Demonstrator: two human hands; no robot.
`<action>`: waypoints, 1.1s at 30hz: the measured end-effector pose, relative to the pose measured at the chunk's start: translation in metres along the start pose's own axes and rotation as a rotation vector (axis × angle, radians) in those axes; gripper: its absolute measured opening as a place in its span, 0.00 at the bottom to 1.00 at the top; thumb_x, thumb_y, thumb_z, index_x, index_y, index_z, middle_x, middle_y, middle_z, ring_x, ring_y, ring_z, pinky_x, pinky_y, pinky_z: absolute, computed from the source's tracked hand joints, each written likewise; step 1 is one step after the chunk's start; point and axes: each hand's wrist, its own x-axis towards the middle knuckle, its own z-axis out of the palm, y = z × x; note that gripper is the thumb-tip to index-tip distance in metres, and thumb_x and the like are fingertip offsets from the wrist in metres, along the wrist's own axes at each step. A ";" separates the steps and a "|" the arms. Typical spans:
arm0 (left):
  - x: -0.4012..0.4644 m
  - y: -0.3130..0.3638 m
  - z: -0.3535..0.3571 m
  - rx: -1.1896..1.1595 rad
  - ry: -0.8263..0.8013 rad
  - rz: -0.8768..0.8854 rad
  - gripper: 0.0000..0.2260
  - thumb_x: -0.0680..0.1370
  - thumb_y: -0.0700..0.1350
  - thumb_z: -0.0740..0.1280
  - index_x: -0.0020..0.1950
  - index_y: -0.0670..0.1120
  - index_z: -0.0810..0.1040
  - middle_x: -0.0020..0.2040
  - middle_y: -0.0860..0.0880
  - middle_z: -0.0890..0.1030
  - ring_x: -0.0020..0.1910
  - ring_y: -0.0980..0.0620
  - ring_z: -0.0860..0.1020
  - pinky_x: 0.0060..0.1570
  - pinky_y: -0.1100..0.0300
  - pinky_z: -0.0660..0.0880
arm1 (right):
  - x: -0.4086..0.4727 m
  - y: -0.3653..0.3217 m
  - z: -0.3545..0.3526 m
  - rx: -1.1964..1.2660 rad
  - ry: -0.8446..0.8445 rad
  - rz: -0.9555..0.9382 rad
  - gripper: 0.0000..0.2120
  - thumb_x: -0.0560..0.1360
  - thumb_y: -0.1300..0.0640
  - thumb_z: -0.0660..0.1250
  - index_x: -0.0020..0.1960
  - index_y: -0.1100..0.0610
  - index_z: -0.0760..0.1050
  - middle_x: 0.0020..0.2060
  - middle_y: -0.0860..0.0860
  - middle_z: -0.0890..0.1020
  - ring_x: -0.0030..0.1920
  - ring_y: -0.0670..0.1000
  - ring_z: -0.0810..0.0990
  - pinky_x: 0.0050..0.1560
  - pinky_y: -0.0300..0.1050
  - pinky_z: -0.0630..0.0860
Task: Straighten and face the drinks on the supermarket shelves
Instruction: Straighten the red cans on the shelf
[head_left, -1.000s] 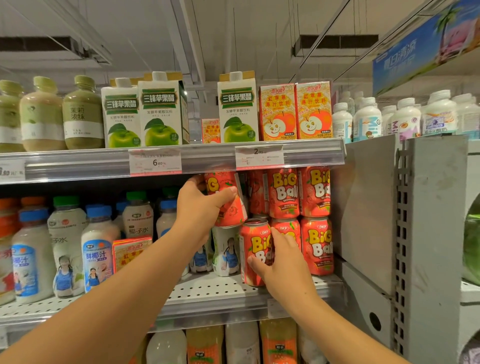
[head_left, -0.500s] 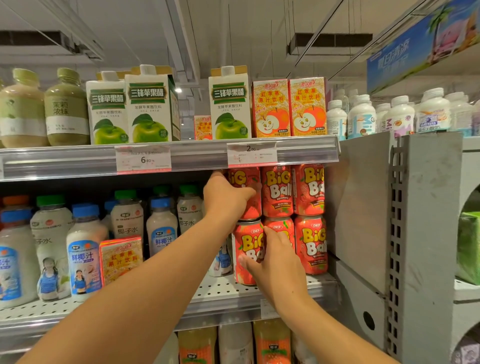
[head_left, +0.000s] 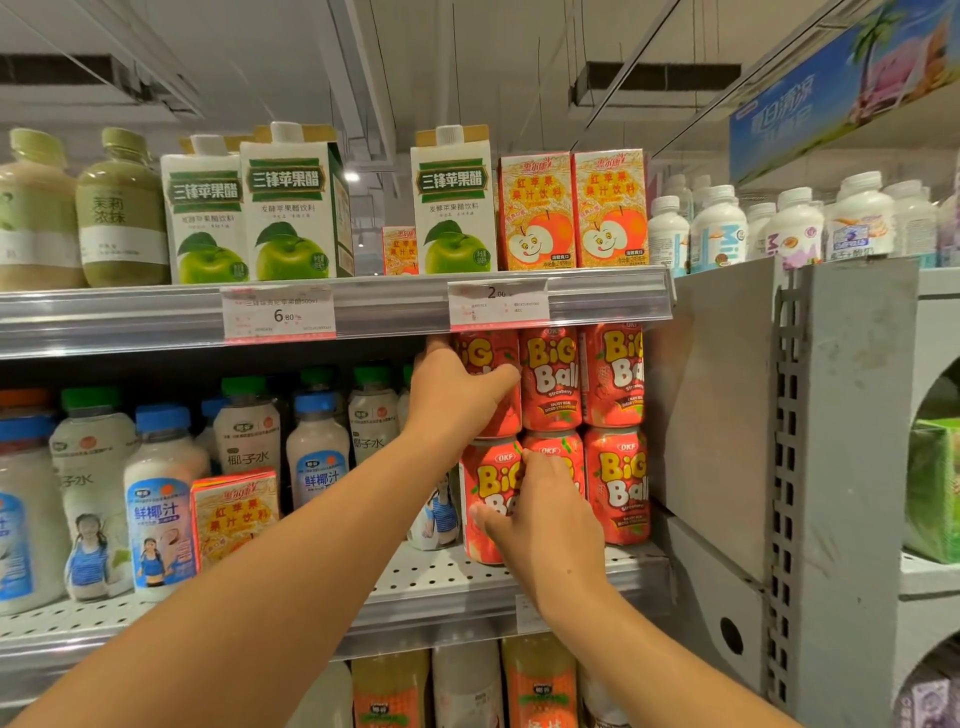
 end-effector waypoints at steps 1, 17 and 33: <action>-0.001 -0.001 0.000 0.011 -0.014 0.003 0.27 0.64 0.52 0.73 0.60 0.48 0.68 0.54 0.46 0.77 0.53 0.45 0.78 0.52 0.46 0.78 | 0.000 0.000 0.000 0.004 0.001 0.004 0.24 0.71 0.38 0.69 0.57 0.51 0.66 0.50 0.47 0.71 0.48 0.51 0.76 0.34 0.44 0.65; -0.007 -0.019 0.003 0.132 0.060 0.134 0.33 0.69 0.48 0.76 0.69 0.48 0.63 0.62 0.44 0.74 0.59 0.45 0.75 0.54 0.55 0.73 | -0.004 -0.006 0.014 -0.030 0.077 -0.002 0.27 0.72 0.41 0.69 0.62 0.53 0.63 0.56 0.49 0.69 0.49 0.54 0.78 0.36 0.47 0.73; -0.056 -0.025 -0.040 0.327 0.022 0.479 0.22 0.77 0.47 0.66 0.70 0.47 0.68 0.60 0.50 0.73 0.59 0.53 0.72 0.59 0.54 0.73 | -0.016 0.007 0.013 0.008 0.037 -0.029 0.29 0.74 0.39 0.66 0.69 0.49 0.61 0.60 0.46 0.68 0.55 0.49 0.76 0.37 0.42 0.67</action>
